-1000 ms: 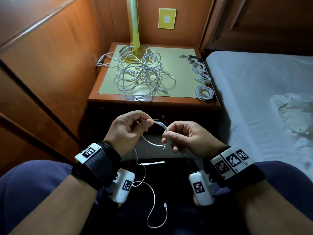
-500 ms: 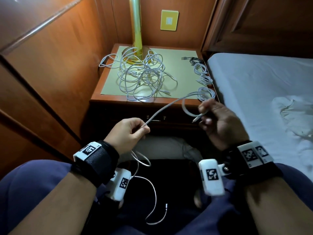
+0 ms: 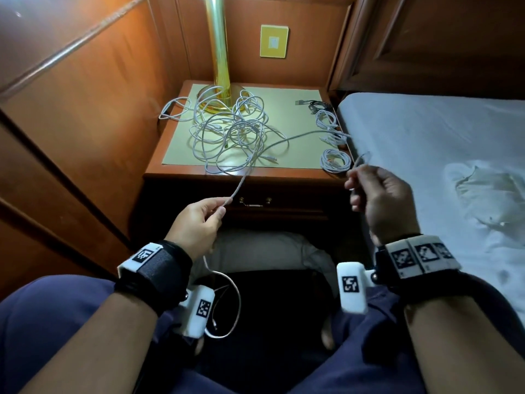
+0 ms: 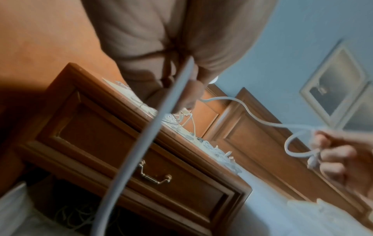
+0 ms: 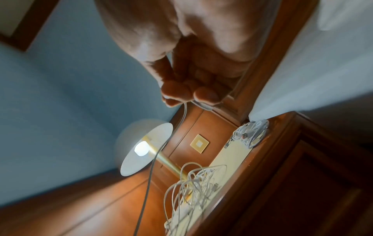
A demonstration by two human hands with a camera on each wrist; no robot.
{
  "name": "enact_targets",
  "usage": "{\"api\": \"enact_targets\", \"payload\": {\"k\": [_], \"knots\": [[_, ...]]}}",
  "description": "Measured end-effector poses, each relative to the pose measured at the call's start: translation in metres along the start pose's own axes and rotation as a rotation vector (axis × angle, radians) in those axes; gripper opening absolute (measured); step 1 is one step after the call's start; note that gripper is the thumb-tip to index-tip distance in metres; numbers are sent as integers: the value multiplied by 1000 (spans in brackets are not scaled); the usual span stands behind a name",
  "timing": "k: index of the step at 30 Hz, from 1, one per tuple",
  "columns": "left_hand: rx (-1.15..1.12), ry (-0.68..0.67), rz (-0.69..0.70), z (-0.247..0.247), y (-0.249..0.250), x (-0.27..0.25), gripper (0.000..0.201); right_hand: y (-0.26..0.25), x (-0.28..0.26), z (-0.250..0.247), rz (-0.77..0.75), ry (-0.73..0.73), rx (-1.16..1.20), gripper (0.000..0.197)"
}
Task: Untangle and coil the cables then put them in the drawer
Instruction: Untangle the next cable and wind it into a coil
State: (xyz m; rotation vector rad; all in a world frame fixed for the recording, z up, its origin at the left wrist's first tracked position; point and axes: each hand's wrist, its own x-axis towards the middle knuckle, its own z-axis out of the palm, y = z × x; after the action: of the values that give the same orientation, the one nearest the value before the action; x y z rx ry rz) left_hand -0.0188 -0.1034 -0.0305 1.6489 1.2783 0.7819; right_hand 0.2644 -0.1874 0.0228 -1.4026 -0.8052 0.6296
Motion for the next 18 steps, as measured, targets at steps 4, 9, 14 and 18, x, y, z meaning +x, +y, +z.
{"api": "enact_targets", "payload": {"k": [4,9,14,18], "knots": [[428,-66,88,0,-1,-9,17,1,-14,14,-110,-158,-202,26],[702,-215,-45,5,-9,-12,56,-4,-21,18,-39,-337,-97,28],[335,-151,209,16,5,-16,86,-2,-29,26,145,-622,79,28],[-15,-253,235,27,16,-23,50,-3,-32,30,257,-687,245,28]]}}
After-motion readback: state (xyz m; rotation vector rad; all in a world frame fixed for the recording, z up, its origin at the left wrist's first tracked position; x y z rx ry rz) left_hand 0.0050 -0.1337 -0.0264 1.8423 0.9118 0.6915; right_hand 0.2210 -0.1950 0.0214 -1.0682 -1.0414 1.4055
